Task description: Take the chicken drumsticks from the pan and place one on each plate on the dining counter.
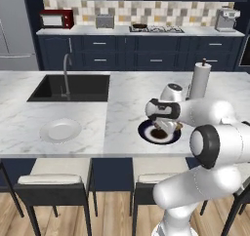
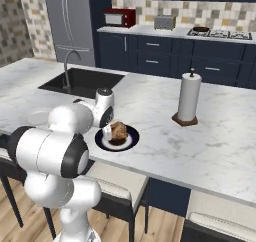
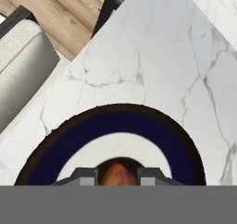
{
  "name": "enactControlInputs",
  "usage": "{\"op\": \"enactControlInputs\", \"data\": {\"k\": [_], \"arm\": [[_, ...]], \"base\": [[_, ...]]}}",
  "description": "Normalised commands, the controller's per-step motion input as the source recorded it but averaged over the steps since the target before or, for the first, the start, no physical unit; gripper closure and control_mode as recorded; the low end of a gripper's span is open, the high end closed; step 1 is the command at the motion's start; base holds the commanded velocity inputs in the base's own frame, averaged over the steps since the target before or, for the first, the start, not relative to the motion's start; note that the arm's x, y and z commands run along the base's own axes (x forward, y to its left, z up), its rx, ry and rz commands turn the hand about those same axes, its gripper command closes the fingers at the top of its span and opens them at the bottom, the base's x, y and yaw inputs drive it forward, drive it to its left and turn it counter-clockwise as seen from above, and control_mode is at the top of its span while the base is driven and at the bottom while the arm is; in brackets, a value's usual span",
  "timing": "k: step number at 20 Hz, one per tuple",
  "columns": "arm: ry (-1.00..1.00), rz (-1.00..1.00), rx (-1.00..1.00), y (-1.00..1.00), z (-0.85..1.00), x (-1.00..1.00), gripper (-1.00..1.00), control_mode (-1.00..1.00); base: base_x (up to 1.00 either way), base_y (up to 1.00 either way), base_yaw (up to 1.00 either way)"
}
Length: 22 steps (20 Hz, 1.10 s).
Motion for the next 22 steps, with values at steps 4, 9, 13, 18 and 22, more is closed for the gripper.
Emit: {"op": "enactControlInputs", "data": {"k": [4, 9, 13, 18, 22], "arm": [[0.06, 0.00, 0.00, -0.06, -0.24, 0.21, 1.00, -1.00], [0.04, 0.00, 0.00, -0.01, -0.25, 0.30, 1.00, -1.00], [0.07, 0.00, 0.00, 0.00, -0.29, 0.27, 1.00, -1.00], [0.00, 0.00, 0.00, 0.00, -0.21, 0.13, 1.00, -1.00], [0.00, 0.00, 0.00, 0.00, -0.13, 0.05, 1.00, -1.00]], "base": [[0.00, 0.00, 0.00], [0.00, 0.00, 0.00], [0.00, 0.00, 0.00], [0.00, 0.00, 0.00], [0.00, 0.00, 0.00]]}}
